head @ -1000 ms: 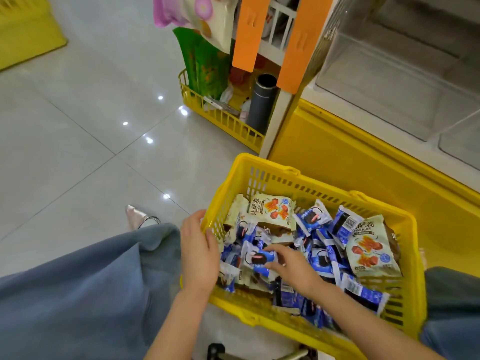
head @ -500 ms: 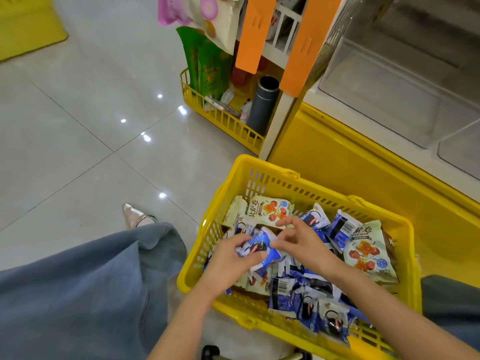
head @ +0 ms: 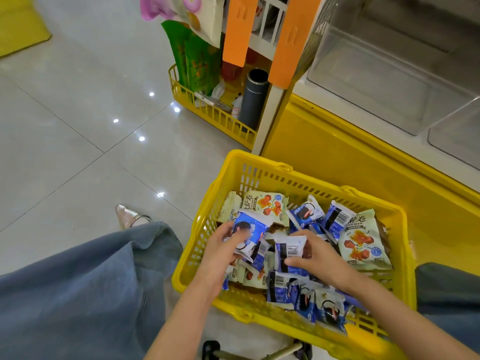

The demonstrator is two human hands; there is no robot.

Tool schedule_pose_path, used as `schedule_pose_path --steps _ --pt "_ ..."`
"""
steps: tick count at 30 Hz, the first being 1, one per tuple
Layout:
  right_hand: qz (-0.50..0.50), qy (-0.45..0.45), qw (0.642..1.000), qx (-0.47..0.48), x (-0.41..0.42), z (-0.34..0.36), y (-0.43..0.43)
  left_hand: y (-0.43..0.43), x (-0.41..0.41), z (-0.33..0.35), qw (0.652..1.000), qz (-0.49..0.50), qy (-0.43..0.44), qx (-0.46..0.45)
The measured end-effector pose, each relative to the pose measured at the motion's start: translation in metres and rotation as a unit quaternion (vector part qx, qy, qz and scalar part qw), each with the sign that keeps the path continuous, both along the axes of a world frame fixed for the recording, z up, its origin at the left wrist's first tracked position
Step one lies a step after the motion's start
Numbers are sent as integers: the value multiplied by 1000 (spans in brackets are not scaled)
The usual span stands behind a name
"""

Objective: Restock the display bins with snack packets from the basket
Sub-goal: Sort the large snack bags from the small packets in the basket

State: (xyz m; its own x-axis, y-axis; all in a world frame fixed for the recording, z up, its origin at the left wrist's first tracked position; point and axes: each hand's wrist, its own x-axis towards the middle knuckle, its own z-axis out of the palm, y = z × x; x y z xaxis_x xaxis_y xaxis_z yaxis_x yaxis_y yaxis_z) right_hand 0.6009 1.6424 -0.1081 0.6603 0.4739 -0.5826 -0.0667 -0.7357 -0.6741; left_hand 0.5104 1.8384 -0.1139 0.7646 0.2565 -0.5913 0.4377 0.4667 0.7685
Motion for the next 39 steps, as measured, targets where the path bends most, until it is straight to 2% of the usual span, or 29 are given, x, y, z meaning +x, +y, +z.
schedule_pose_path --steps 3,5,8,11,13,15,19,23,29,31,35,39 --pt "43 -35 989 -140 6 -8 -45 -3 1 0 1000 -8 -14 14" --pt "108 -24 965 -239 7 -12 -71 -5 2 1 1000 -3 -20 18" --pt "108 -59 944 -307 5 -13 -87 -6 6 3 999 12 -17 30" --pt "83 -226 926 -290 0 -13 -70 1 13 9 999 40 -30 -16" --pt "58 -265 943 -194 -5 -17 -45 10 17 15 996 65 -48 -34" --pt "57 -230 966 -101 -11 -24 -17 20 18 18 995 84 -55 -22" --pt "58 -126 989 -41 -18 -53 38 34 13 19 992 117 -54 -6" --pt "-7 -57 996 -71 -19 -80 65 39 6 14 991 127 -43 -17" --pt "9 -12 988 -151 -32 -95 58 41 2 6 991 127 -30 4" --pt "16 -9 988 -151 -38 -93 55 36 4 2 993 101 -16 64" --pt "-29 12 997 -75 -40 -69 38 11 15 -8 976 30 -38 212" --pt "-84 -44 991 -96 -22 -34 -11 -27 28 -29 950 -144 -47 273"
